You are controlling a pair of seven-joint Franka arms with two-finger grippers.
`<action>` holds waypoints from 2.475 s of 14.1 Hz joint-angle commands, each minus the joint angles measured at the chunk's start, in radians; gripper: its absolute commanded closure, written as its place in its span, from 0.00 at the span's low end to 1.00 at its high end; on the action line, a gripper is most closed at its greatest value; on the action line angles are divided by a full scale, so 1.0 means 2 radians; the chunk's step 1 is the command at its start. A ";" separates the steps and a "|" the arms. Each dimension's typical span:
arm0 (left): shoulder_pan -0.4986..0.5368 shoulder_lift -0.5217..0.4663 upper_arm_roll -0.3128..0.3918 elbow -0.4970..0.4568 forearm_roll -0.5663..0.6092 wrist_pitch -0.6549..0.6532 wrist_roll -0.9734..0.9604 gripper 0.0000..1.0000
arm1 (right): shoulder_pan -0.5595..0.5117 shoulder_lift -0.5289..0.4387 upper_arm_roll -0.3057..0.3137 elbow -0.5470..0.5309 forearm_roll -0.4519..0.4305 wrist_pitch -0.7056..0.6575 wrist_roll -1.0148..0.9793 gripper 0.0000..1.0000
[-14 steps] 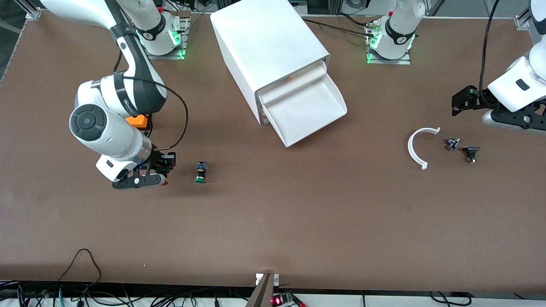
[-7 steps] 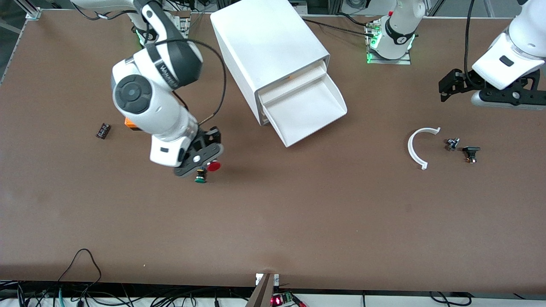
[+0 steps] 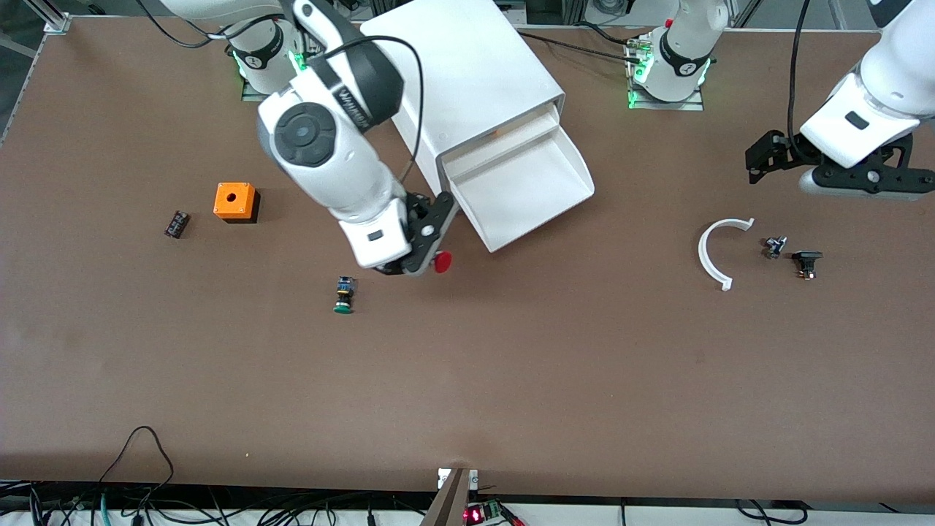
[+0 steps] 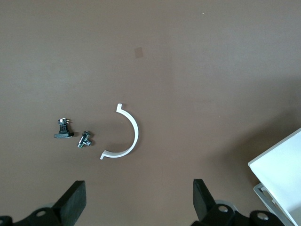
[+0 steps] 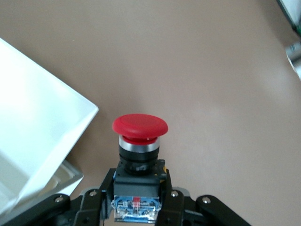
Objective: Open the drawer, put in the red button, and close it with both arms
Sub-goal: 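Lift the red button with the right gripper and carry it over the drawer, then lower the red button into the drawer and open the right gripper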
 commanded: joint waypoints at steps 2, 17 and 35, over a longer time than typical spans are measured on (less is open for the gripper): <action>0.006 0.015 0.000 0.013 -0.002 -0.002 0.005 0.00 | 0.063 0.037 -0.004 0.041 -0.042 0.013 -0.011 0.80; 0.001 0.074 -0.004 -0.025 -0.012 0.064 -0.003 0.00 | 0.169 0.073 -0.004 0.017 -0.149 -0.020 -0.043 0.79; -0.038 0.104 -0.006 -0.033 -0.023 0.105 -0.117 0.00 | 0.152 0.026 -0.002 0.043 -0.150 -0.042 0.069 0.00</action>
